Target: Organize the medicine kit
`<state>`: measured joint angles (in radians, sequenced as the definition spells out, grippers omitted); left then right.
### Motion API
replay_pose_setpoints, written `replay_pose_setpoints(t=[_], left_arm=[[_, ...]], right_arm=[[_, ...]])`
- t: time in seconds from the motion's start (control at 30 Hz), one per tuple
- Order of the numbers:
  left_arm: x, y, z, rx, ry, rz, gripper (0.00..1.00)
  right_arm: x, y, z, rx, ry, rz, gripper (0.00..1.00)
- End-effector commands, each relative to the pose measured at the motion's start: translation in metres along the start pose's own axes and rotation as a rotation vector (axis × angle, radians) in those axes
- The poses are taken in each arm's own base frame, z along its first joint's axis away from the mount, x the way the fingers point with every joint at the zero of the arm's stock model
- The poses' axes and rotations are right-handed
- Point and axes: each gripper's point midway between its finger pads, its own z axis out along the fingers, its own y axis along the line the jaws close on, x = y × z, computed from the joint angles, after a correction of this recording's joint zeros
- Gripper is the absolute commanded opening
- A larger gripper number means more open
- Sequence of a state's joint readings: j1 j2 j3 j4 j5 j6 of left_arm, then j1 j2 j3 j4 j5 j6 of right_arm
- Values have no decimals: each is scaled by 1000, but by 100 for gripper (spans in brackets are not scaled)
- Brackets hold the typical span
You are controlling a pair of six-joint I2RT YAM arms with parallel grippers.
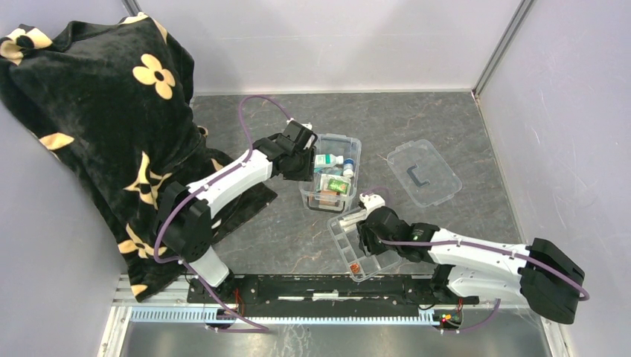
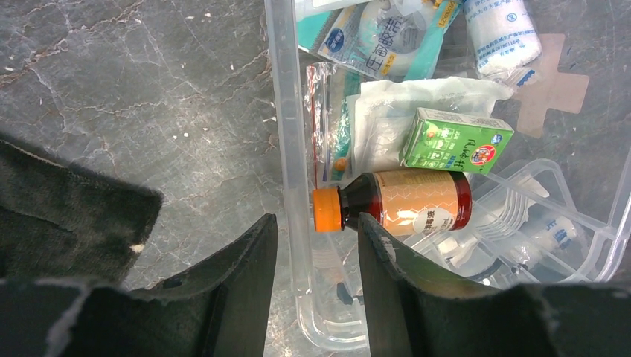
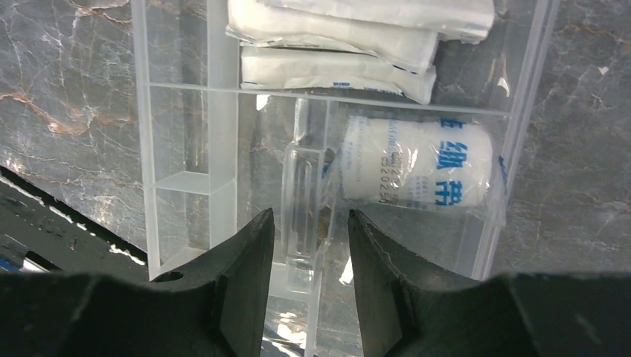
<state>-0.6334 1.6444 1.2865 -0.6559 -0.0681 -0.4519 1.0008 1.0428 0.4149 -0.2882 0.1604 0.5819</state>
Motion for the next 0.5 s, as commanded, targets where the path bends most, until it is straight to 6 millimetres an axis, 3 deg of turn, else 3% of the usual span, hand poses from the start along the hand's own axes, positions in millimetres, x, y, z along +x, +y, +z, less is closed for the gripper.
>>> replay_pose_setpoints(t=[0.0,0.17,0.47], left_arm=[[-10,-1,-14,37,-49,8,51],[-11,4,-16,35,-52,1,51],[-5,5,-12,42,-39,-4,51]], right_arm=[[-28,15,0,-16,-76,-3,48],[-27,19,3,-11,-73,-15,47],[-28,6,4,76,-82,-42,39]])
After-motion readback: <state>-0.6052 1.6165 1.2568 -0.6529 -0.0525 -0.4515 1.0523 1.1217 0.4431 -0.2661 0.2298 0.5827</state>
